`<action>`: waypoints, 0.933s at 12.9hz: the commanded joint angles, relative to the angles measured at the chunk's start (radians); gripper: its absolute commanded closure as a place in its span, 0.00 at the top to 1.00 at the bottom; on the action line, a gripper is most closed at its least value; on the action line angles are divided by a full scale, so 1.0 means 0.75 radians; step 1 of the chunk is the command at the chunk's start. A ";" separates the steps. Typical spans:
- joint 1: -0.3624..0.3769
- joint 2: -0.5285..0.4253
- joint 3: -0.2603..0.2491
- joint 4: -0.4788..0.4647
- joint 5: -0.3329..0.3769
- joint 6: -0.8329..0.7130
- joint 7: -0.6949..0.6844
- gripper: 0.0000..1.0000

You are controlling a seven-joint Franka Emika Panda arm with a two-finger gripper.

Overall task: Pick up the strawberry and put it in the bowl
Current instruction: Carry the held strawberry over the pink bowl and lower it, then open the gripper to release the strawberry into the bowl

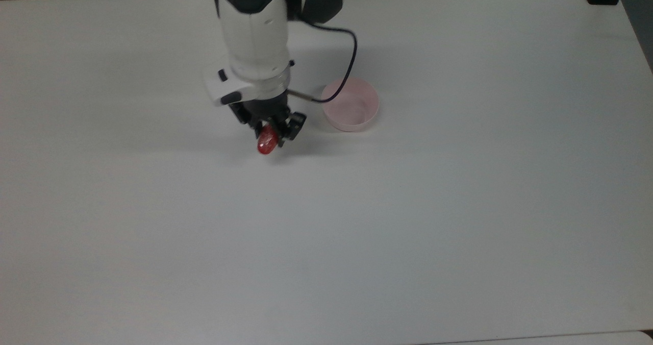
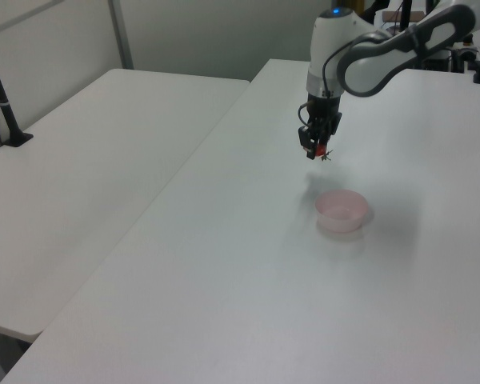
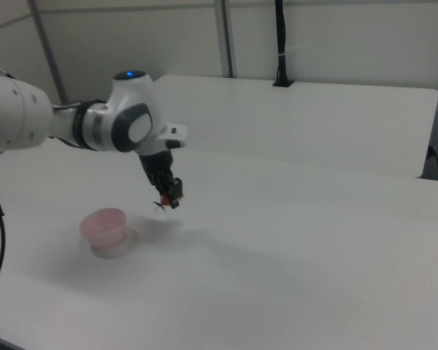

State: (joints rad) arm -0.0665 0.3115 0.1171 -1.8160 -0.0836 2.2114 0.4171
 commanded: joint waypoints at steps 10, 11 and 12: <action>0.097 -0.035 0.257 -0.058 -0.009 -0.306 -0.008 0.89; 0.097 -0.031 0.257 -0.056 -0.013 -0.306 -0.008 1.00; 0.093 -0.031 0.257 -0.051 -0.013 -0.306 -0.008 1.00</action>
State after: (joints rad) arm -0.0024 0.2931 0.3158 -1.8592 -0.0844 1.9767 0.3953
